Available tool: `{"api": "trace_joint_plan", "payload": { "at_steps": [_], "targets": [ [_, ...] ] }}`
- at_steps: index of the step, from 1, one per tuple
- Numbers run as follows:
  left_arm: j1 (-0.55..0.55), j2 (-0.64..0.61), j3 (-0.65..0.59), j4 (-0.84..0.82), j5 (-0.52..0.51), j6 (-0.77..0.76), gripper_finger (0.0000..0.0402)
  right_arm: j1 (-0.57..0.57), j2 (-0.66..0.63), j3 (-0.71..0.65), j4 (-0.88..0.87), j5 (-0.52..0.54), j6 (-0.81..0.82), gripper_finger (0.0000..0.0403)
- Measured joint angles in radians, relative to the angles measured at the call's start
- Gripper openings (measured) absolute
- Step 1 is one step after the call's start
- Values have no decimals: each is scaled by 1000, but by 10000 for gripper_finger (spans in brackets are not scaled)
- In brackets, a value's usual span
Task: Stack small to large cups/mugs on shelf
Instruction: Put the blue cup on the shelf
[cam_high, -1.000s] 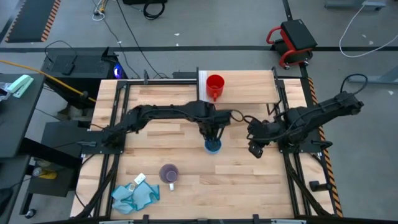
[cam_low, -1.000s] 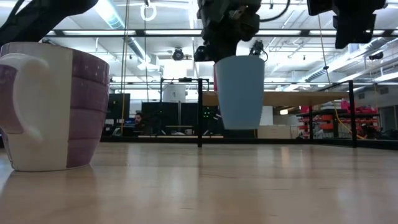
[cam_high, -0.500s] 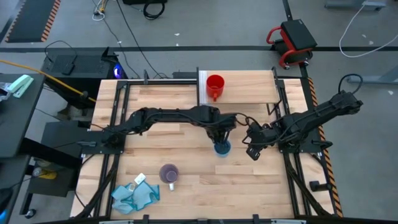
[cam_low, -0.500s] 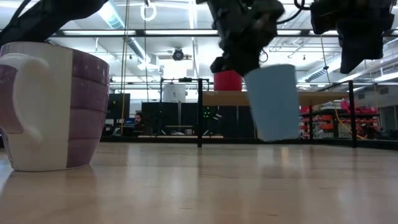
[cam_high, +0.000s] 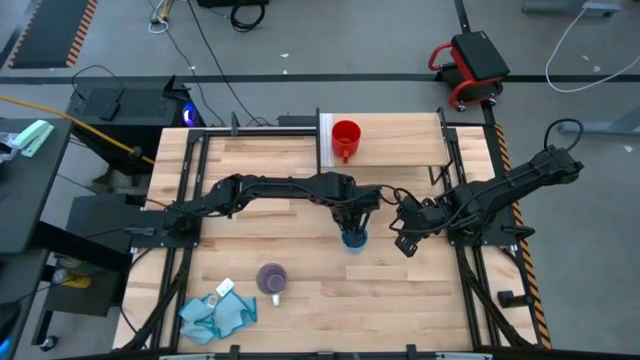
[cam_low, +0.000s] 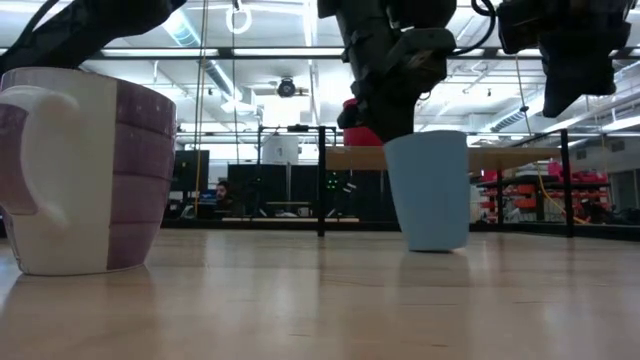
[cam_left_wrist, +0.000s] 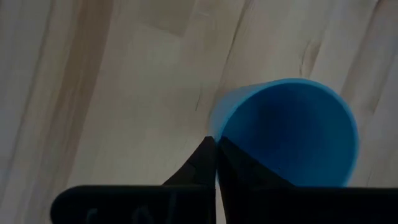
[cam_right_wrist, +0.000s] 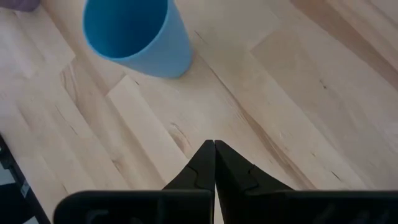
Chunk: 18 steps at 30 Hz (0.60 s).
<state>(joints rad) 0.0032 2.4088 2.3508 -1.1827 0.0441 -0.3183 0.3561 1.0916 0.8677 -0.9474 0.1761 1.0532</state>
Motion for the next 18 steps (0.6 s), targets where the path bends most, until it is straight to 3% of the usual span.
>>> {"api": "trace_joint_plan", "payload": {
  "at_steps": [18],
  "targets": [
    [-4,-5,0,13,9,11,45,0,0,1,0,0,-5,19]
  ]
}}
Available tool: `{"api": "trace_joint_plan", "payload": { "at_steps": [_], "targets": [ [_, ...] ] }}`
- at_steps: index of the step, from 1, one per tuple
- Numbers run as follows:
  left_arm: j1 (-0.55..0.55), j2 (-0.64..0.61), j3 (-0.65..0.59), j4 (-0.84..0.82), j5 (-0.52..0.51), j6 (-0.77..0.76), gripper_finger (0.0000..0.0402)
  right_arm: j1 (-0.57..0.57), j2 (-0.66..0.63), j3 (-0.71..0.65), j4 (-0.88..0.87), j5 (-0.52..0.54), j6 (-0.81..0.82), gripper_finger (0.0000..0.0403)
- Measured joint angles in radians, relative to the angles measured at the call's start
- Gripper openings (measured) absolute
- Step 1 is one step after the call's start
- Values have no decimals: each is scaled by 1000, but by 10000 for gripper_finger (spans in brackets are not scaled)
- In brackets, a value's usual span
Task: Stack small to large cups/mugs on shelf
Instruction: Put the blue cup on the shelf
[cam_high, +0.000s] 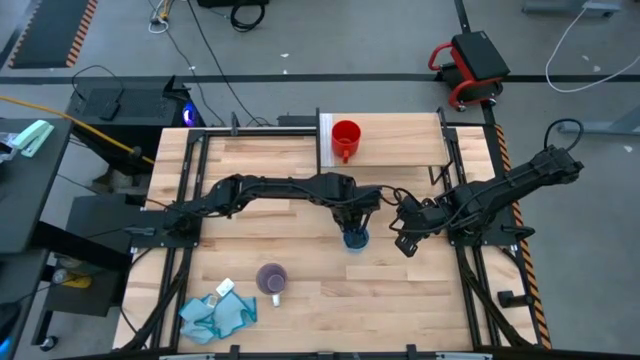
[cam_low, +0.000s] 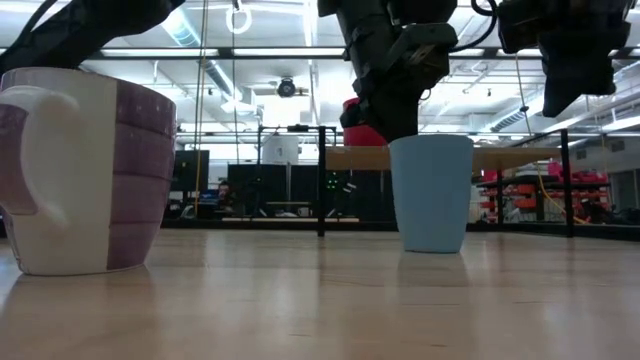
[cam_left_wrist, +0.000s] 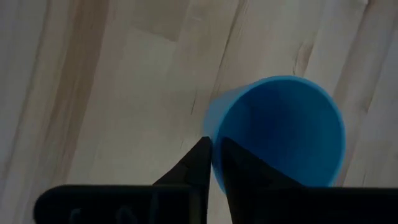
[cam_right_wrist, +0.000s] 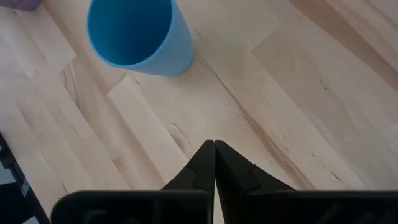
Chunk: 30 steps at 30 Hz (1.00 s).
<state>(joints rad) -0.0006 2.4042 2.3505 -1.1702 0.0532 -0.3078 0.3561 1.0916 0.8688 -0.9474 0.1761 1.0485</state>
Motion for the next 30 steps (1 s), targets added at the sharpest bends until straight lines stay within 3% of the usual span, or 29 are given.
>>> {"api": "trace_joint_plan", "payload": {
  "at_steps": [12,22,30],
  "targets": [
    [0,-6,3,-4,2,-26,86,0,0,0,-1,0,0,46],
    [-3,-97,5,-40,3,-49,99,0,0,20,42,-6,0,46],
    [-3,-152,6,-320,-13,-53,89,-14,18,170,78,-9,-107,46]
  ]
}}
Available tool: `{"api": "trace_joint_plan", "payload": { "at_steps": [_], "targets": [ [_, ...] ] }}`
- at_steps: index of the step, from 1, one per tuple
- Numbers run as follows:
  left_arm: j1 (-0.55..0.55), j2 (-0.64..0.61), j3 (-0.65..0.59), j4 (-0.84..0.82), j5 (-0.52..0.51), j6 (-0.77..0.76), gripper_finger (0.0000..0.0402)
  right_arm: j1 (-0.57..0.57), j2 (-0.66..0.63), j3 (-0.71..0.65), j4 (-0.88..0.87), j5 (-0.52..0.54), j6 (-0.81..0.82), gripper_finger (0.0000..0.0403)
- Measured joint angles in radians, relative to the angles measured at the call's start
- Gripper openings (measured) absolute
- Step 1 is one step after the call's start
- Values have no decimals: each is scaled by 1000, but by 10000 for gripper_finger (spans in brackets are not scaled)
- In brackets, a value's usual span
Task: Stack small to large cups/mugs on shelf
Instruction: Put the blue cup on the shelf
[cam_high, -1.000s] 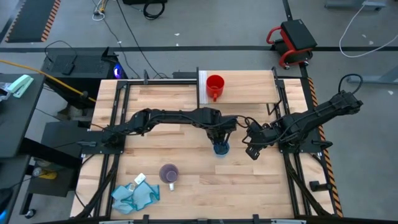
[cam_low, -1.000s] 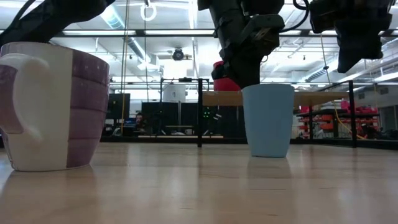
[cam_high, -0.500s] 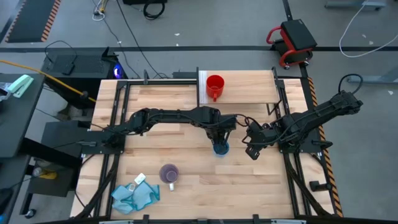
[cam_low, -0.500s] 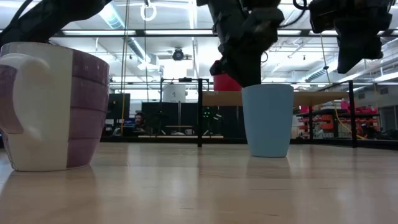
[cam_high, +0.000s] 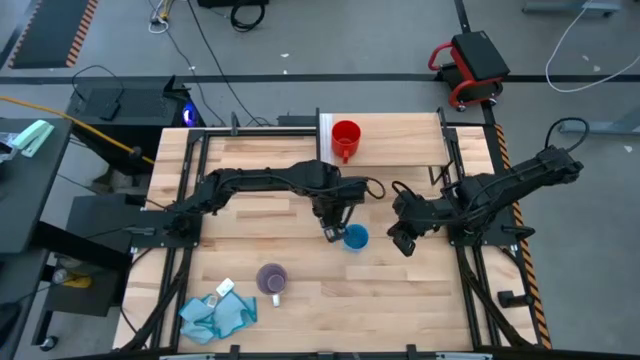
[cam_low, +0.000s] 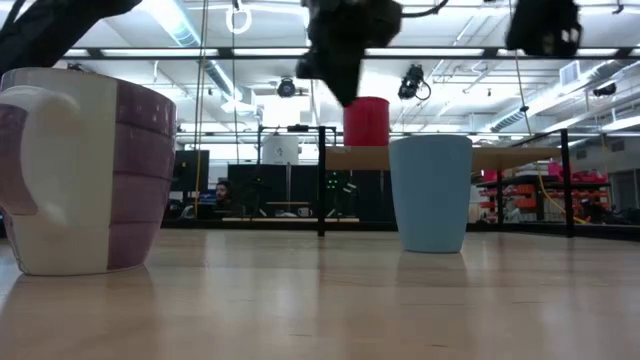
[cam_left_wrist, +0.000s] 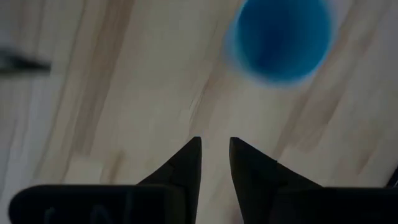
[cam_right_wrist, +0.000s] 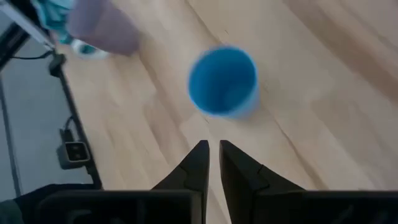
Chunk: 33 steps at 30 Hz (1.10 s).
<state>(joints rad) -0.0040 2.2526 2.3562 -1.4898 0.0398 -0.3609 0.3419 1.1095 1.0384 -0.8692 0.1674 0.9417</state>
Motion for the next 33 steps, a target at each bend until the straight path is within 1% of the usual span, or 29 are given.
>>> {"api": "trace_joint_plan", "payload": {
  "at_steps": [2,7,11,14,18,21,26,31,33],
  "targets": [
    [-1,-2,-1,-92,-6,-9,90,-16,27,40,-3,0,-57,46],
    [-25,-4,-10,-88,-11,4,94,-80,123,123,-11,-52,-186,46],
    [-53,-9,-9,-81,-14,10,88,-121,195,164,-76,-72,-249,50],
    [-70,-9,-9,-81,-46,5,82,-142,226,180,-130,-74,-281,62],
    [-84,-11,-9,-82,-94,-17,78,-157,234,181,-134,-93,-291,89],
    [-86,-11,-9,-81,-107,-21,80,-157,232,181,-135,-94,-285,109],
    [-50,-23,-9,-81,-107,-6,81,-157,229,181,-134,-94,-280,126],
    [28,-61,-10,-81,-107,19,74,-156,214,181,-139,-91,-280,125],
    [61,-89,-9,-81,-108,32,71,-156,199,181,-148,-70,-279,124]
  ]
}}
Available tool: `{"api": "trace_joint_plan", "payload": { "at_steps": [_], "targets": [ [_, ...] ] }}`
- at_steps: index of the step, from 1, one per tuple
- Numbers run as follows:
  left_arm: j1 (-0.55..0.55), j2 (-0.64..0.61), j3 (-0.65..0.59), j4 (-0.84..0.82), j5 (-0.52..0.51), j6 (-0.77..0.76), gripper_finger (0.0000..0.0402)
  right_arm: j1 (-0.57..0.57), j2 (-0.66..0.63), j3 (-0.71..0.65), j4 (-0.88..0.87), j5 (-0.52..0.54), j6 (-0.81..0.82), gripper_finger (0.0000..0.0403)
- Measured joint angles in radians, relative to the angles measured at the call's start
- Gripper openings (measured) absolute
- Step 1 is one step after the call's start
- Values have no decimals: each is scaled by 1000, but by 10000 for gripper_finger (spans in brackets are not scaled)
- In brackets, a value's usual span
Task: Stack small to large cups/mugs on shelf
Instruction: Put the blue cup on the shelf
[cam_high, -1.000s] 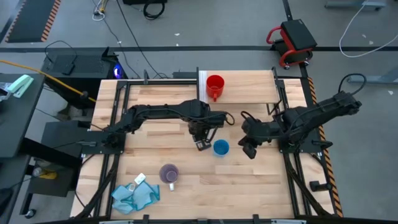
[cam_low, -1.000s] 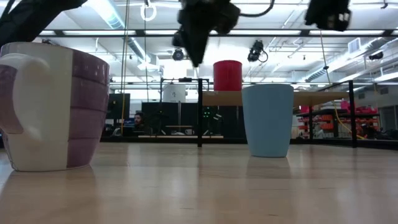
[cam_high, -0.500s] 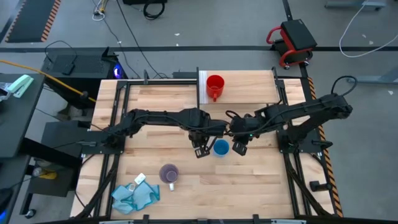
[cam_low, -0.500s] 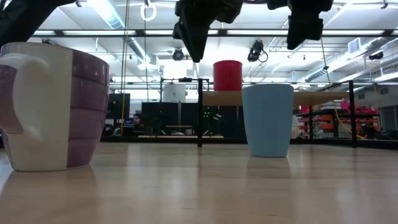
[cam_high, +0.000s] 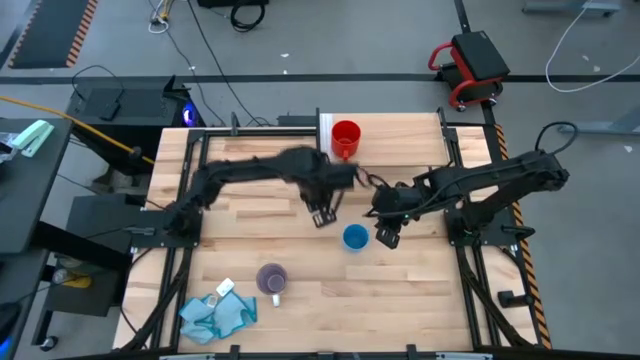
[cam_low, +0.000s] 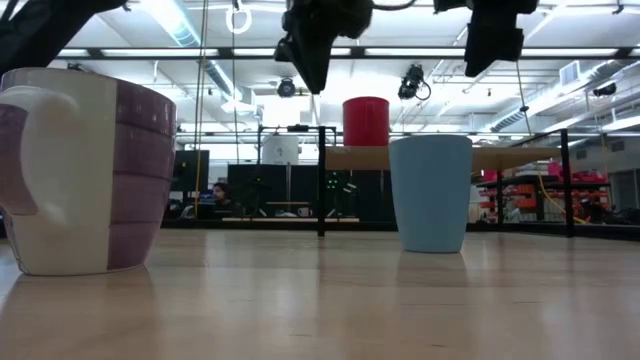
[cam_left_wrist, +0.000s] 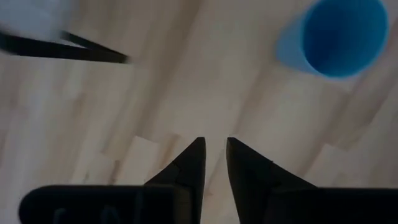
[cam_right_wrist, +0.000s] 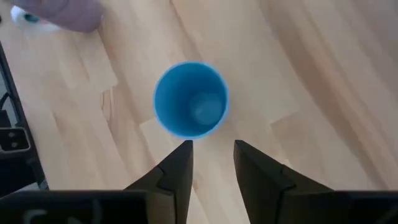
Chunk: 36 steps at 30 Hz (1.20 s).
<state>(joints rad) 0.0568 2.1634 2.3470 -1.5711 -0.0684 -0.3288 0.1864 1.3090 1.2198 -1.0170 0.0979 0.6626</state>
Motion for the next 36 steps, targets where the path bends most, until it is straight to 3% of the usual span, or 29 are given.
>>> {"api": "trace_joint_plan", "payload": {
  "at_steps": [5,12,15,20,25,29,36],
  "targets": [
    [67,-70,0,0,-2,3,66,-6,-38,0,-28,61,35,124],
    [152,-152,-25,2,-25,38,67,-22,13,0,-22,19,41,123],
    [181,-223,-132,2,-26,38,63,-23,22,0,-16,16,51,124],
    [200,-377,-420,5,-3,-29,56,-32,23,0,14,4,64,124],
    [152,-501,-632,132,15,-132,50,-62,68,0,23,-39,48,124],
    [95,-543,-733,213,46,-177,52,-76,145,0,39,-101,25,125],
    [19,-544,-857,242,47,-244,48,-73,214,0,40,-106,15,126]
  ]
}}
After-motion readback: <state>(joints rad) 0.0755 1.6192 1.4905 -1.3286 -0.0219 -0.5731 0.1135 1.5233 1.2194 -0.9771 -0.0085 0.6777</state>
